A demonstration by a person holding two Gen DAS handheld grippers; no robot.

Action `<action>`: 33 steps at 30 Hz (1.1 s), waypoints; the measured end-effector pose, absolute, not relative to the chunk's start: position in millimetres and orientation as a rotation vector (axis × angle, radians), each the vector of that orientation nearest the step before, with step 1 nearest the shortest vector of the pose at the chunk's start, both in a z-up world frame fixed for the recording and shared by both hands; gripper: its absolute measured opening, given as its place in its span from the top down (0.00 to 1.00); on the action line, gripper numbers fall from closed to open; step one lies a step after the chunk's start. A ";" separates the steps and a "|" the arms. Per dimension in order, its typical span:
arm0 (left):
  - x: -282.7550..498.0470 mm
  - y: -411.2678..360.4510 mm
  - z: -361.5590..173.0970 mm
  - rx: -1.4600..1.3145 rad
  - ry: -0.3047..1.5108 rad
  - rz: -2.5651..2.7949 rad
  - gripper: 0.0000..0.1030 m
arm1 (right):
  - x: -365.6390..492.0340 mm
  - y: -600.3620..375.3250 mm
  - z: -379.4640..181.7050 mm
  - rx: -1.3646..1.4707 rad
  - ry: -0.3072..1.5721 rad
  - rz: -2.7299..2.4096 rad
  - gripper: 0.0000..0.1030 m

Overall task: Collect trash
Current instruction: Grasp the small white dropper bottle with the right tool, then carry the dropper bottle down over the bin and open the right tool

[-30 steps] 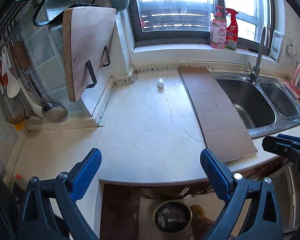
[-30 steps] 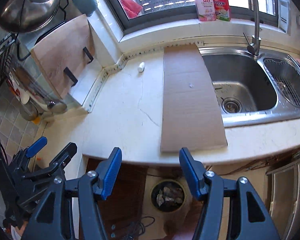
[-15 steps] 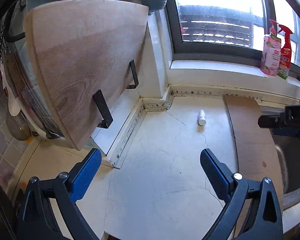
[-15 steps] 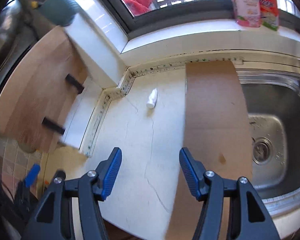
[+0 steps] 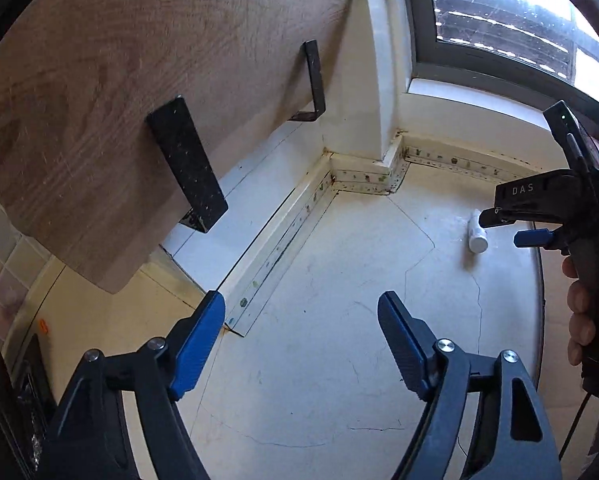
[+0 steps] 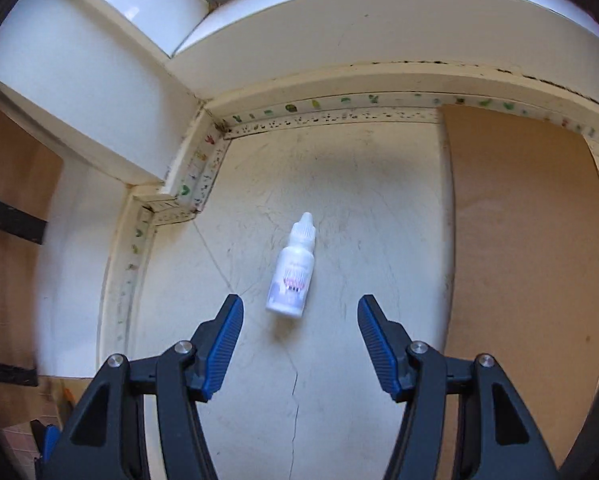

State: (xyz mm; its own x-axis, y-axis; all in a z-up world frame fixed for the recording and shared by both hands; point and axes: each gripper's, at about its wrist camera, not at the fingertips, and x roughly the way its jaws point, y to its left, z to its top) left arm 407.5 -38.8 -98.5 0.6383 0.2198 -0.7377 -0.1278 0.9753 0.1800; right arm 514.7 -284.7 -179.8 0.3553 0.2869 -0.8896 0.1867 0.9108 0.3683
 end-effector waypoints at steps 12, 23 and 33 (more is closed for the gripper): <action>387.6 -41.2 -106.7 0.119 0.879 0.227 0.25 | 524.1 -271.2 -202.0 0.380 1.263 0.091 0.76; 310.9 -5.7 -93.1 0.013 0.961 0.208 0.25 | 388.1 -252.8 -141.1 0.492 1.221 0.298 0.77; 217.3 22.6 -55.3 0.032 0.883 0.028 0.25 | 222.1 -233.9 -89.6 0.537 1.132 0.243 0.76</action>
State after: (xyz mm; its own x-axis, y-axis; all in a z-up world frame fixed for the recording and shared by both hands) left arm 217.3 22.6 -55.3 0.6343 0.0380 -0.7722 -0.0116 0.9991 0.0396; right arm 222.1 -233.9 -89.6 0.4156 0.4473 -0.7920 0.0824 0.8486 0.5225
